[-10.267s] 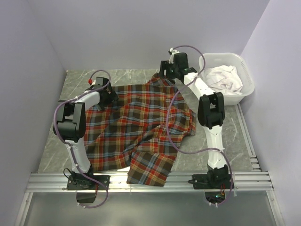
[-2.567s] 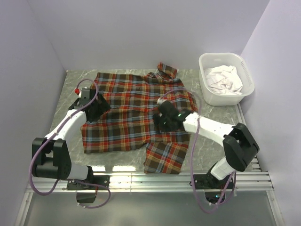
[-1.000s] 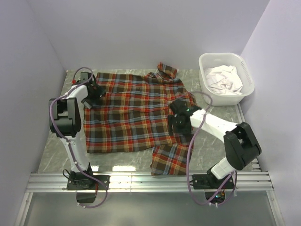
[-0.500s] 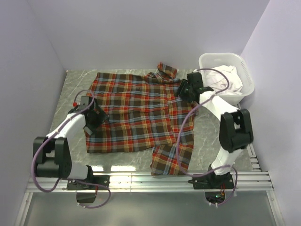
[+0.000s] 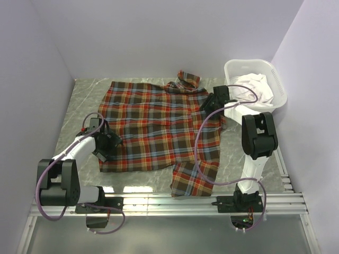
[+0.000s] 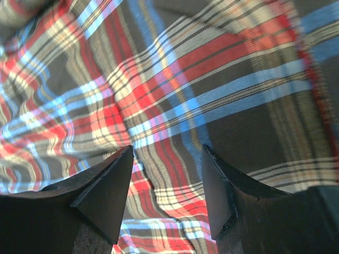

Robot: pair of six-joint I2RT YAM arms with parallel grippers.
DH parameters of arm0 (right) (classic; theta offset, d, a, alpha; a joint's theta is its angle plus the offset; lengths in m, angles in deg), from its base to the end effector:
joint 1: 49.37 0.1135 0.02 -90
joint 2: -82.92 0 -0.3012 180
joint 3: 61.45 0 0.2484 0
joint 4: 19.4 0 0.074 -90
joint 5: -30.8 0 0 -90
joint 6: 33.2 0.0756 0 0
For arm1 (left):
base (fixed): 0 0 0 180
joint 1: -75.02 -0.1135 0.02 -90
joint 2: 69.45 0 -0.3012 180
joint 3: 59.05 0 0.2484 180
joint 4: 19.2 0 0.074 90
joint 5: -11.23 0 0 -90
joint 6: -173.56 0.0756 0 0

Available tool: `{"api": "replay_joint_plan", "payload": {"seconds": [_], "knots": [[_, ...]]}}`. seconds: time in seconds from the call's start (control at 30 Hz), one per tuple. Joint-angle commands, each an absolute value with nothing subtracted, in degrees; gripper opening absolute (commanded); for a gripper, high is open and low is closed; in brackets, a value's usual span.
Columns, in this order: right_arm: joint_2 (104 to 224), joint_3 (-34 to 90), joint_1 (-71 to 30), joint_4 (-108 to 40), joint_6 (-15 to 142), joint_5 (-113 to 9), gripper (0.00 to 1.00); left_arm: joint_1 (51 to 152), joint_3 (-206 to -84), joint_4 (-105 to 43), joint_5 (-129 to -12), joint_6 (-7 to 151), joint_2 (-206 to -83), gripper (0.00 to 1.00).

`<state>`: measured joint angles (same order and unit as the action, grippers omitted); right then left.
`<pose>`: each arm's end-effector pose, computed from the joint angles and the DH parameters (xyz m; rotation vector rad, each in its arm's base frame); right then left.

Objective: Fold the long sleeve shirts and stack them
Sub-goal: Flatten the shirt out

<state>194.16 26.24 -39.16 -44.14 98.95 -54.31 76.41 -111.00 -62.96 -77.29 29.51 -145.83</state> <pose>0.4478 0.0872 0.1835 0.6426 2.3918 0.5111 0.2307 -0.0076 0.1646 -1.2369 2.5151 -0.2832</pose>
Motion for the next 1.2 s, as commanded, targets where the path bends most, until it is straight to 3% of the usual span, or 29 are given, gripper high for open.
{"api": "replay_joint_plan", "payload": {"seconds": [0.0,0.3,0.57,0.83,1.0,1.17], "knots": [[194.7,26.8,-41.5,-44.9,99.2,-58.8,0.61,75.4,-107.3,-65.1,-75.4,28.1,-147.2,0.90],[192.4,29.3,-41.5,-46.7,94.2,-59.4,0.63,73.3,-111.6,-71.0,-77.0,31.4,-141.5,0.93],[181.8,27.8,-29.0,-51.6,83.3,-62.9,0.66,73.5,-126.6,-69.7,-78.7,39.6,-141.0,0.99],[177.7,24.8,-9.8,-53.0,75.4,-62.3,0.66,78.4,-137.6,-56.6,-82.5,43.6,-155.2,0.96],[179.9,24.0,-4.1,-51.8,72.7,-62.7,0.67,79.0,-144.4,-58.8,-86.5,42.0,-165.4,0.93],[181.0,21.6,-2.1,-52.3,69.8,-61.0,0.67,78.0,-141.5,-57.7,-88.7,40.0,-167.8,0.93]]}}
